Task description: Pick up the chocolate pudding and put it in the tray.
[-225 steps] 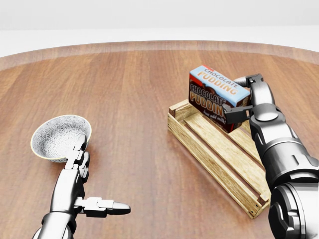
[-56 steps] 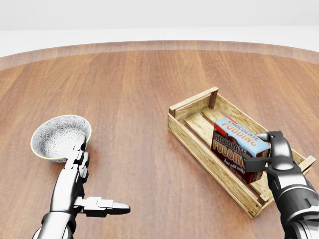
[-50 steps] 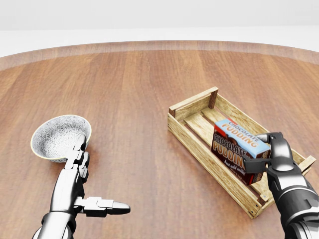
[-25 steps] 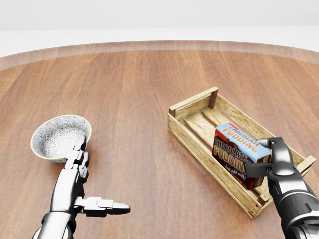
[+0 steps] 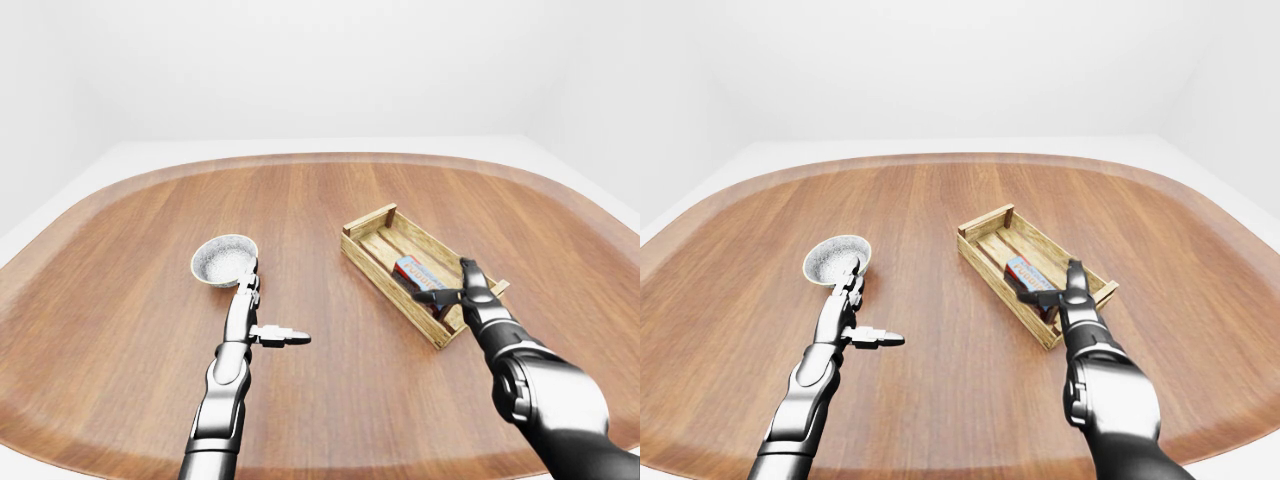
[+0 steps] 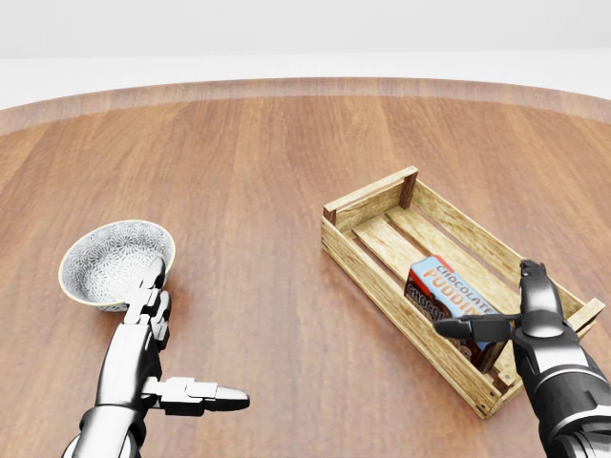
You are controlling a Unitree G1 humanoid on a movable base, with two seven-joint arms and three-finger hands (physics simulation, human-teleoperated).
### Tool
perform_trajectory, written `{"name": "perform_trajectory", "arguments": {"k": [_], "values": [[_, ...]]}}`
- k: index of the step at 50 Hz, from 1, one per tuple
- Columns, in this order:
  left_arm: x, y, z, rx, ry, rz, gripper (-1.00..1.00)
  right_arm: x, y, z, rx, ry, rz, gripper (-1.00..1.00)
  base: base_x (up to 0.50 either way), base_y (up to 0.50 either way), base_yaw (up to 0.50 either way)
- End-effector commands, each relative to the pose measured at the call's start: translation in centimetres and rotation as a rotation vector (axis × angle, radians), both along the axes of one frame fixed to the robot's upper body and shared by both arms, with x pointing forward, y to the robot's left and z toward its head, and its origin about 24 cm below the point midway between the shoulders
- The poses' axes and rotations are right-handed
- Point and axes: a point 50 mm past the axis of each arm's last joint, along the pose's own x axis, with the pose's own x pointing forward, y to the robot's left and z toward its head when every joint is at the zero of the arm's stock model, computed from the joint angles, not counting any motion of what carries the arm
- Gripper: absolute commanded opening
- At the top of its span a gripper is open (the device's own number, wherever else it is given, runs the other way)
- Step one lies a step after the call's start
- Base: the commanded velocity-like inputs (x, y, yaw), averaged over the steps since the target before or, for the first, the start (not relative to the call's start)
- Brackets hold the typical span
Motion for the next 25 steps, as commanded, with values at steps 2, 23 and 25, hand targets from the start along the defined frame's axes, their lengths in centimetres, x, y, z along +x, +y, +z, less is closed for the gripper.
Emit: {"name": "perform_trajectory", "arguments": {"k": [2, 23, 25], "values": [[0.0, 0.1, 0.0, -0.004, 0.001, 0.003, 1.0, 0.0, 0.0, 0.0, -0.01, -0.001, 0.002, 1.0, 0.0, 0.0, 0.0], [0.0, 0.1, 0.0, -0.004, 0.002, 0.002, 1.0, 0.2, -0.5, 0.7, -0.012, -0.018, -0.003, 1.0, 0.0, 0.0, 0.0], [0.0, 0.1, 0.0, -0.005, 0.001, 0.003, 1.0, 0.5, -0.7, 1.1, -0.014, -0.027, 0.001, 1.0, 0.0, 0.0, 0.0]]}}
